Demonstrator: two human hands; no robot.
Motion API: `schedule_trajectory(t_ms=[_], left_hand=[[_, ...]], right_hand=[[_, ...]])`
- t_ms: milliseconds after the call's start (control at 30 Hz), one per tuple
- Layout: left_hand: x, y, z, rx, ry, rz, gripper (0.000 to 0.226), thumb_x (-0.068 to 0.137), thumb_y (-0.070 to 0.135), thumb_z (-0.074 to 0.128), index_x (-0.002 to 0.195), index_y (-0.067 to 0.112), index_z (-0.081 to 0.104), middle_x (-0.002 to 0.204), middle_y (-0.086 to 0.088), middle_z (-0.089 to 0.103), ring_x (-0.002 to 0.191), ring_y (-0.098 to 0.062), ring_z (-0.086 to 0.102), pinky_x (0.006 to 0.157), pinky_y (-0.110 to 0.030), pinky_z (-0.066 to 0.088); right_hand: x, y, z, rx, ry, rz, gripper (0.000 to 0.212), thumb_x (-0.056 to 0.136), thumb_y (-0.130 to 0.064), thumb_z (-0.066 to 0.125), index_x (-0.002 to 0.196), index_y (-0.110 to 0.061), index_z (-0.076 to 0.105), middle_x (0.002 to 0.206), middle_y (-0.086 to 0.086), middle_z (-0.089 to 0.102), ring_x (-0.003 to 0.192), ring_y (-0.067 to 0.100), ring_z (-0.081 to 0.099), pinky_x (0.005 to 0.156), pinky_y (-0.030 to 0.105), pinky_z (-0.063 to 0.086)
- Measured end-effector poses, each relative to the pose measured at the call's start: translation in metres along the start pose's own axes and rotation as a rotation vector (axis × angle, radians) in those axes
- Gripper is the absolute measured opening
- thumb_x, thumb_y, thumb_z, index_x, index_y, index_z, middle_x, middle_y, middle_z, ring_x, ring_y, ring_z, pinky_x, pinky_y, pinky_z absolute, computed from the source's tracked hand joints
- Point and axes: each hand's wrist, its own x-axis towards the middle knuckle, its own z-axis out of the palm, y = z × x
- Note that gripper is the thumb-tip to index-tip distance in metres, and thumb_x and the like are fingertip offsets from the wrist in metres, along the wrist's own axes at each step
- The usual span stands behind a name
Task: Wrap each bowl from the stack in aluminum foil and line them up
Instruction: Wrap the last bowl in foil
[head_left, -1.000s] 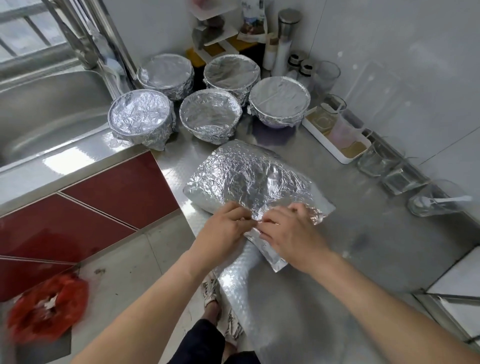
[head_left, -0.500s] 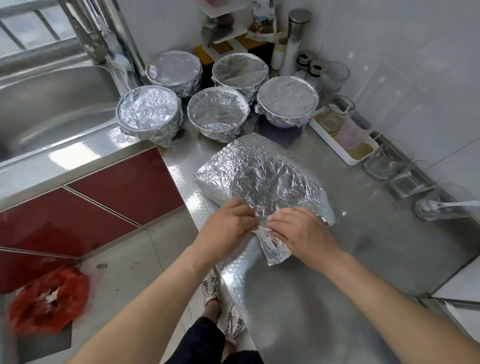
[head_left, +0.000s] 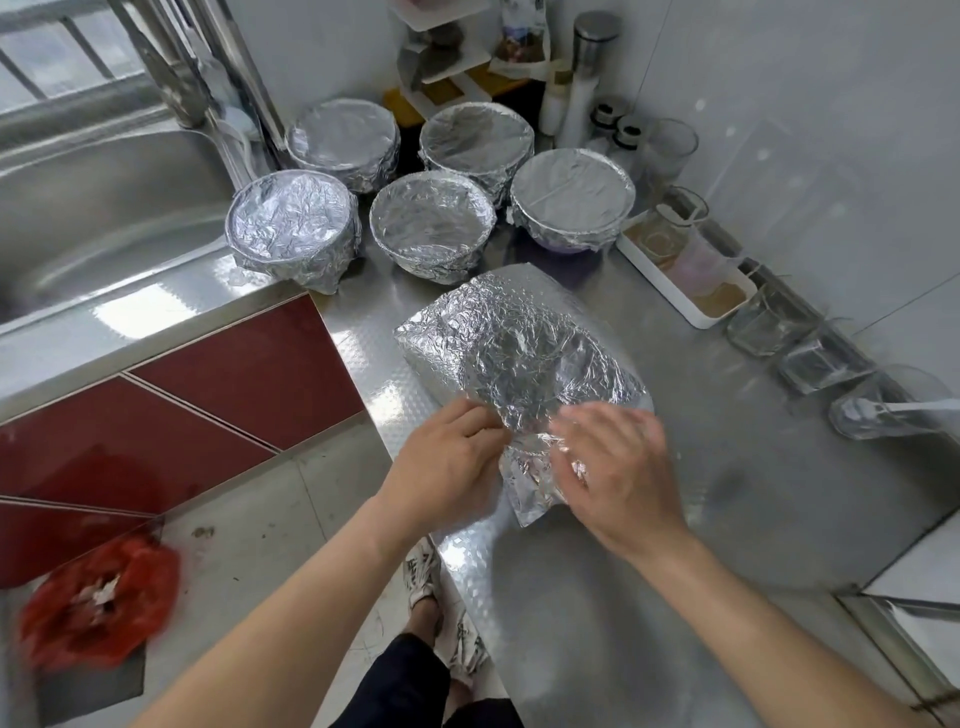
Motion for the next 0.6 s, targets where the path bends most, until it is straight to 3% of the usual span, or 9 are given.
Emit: schedule_trajectory(t_ms=[67,167,233,300,400,533,600], left_hand=[[0.003,0.006,0.001,-0.029,0.001,0.006,0.017,0.087,0.019,0.061,0.095,0.012,0.075,0.094,-0.001,0.068,0.089,-0.022,0.060,0.076,-0.029,0.050],[0.007,0.012,0.008,-0.038,-0.035,0.015,0.024,0.091,0.028,0.056,0.097,0.015,0.076,0.090,0.001,0.066,0.083,-0.022,0.059,0.068,-0.031,0.052],[0.008,0.014,0.012,-0.034,-0.043,-0.001,0.027,0.092,0.030,0.053,0.098,0.017,0.076,0.087,0.003,0.065,0.080,-0.020,0.057,0.065,-0.029,0.049],[0.010,0.015,0.013,-0.025,-0.034,-0.007,0.025,0.091,0.029,0.056,0.096,0.018,0.077,0.085,0.004,0.065,0.077,-0.018,0.056,0.064,-0.024,0.043],[0.012,0.015,0.013,-0.039,-0.035,-0.004,0.011,0.084,0.018,0.074,0.094,0.015,0.078,0.084,0.003,0.065,0.075,-0.019,0.056,0.062,-0.025,0.045],[0.010,0.011,0.012,-0.067,-0.025,-0.014,0.011,0.080,0.011,0.079,0.090,0.013,0.078,0.084,0.002,0.068,0.075,-0.021,0.058,0.060,-0.031,0.051],[0.007,0.008,0.013,-0.078,0.003,-0.048,0.011,0.078,0.010,0.080,0.089,0.013,0.078,0.084,0.003,0.069,0.076,-0.021,0.058,0.060,-0.032,0.052]], right_hand=[[-0.001,0.009,-0.016,0.022,0.093,0.299,0.022,0.087,-0.030,0.059,0.100,-0.016,0.070,0.098,0.003,0.066,0.092,0.028,0.059,0.078,0.040,0.043],[-0.004,0.017,-0.029,0.233,0.122,0.951,0.036,0.087,-0.048,0.057,0.102,-0.015,0.059,0.082,0.005,0.059,0.084,0.032,0.058,0.072,0.037,0.041],[-0.010,0.016,-0.028,0.408,0.065,1.285,0.049,0.082,-0.058,0.062,0.108,-0.018,0.049,0.088,0.007,0.063,0.088,0.032,0.061,0.077,0.039,0.045],[-0.013,0.009,-0.025,0.700,0.040,1.488,0.061,0.076,-0.064,0.065,0.117,-0.025,0.042,0.104,0.006,0.063,0.088,0.027,0.062,0.078,0.041,0.050],[-0.007,0.001,-0.018,1.177,0.083,1.652,0.056,0.081,-0.045,0.073,0.125,-0.036,0.039,0.110,0.000,0.063,0.092,0.021,0.066,0.071,0.033,0.049],[-0.001,0.005,-0.011,1.405,0.210,1.616,0.050,0.085,-0.011,0.070,0.131,-0.017,0.050,0.090,0.002,0.063,0.072,0.016,0.060,0.061,0.027,0.049],[-0.004,0.006,-0.011,1.474,0.247,1.653,0.054,0.085,-0.002,0.065,0.134,-0.016,0.048,0.084,0.003,0.063,0.064,0.015,0.058,0.062,0.028,0.048]])
